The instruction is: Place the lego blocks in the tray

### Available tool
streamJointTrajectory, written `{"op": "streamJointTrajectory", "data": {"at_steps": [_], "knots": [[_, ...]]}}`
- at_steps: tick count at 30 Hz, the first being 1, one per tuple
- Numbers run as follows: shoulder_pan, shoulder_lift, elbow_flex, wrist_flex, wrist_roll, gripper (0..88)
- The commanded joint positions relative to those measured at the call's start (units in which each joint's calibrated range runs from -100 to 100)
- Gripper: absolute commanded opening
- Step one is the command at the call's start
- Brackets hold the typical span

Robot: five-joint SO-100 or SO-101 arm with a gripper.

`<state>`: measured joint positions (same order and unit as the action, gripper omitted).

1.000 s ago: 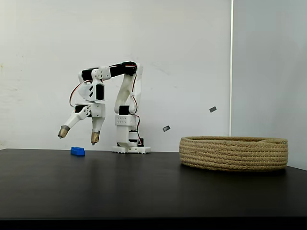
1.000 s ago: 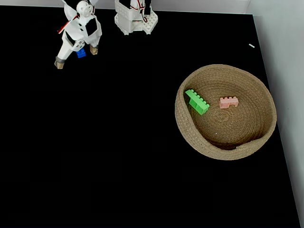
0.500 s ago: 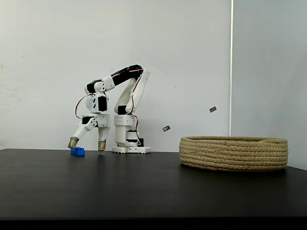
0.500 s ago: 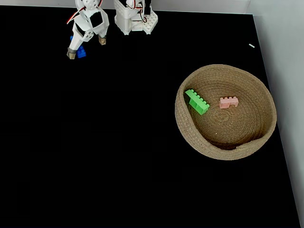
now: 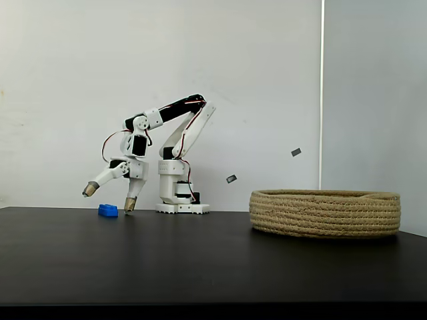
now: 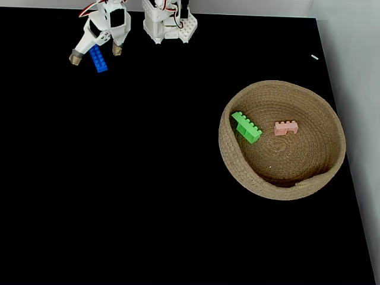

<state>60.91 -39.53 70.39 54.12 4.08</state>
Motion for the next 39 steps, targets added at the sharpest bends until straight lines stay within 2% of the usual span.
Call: {"op": "streamJointTrajectory", "data": {"at_steps": [1, 6, 8, 16, 21, 23, 32, 39], "knots": [[0.92, -2.44, 1.79, -3.18, 1.66, 26.9], [1.25, -2.61, 2.06, -3.6, 2.1, 19.7], [1.99, -2.52, 2.06, -3.6, 1.47, 5.9], [-0.4, -5.19, 3.43, -4.35, 2.59, 0.1], [-8.89, -11.55, 6.99, -16.26, 3.52, 0.0], [-11.94, -12.84, 4.98, -18.76, 2.34, 0.0], [-30.66, -9.49, -20.46, -13.18, -8.01, 0.0], [-46.32, 0.92, -32.59, -13.1, -12.8, 0.0]]}}
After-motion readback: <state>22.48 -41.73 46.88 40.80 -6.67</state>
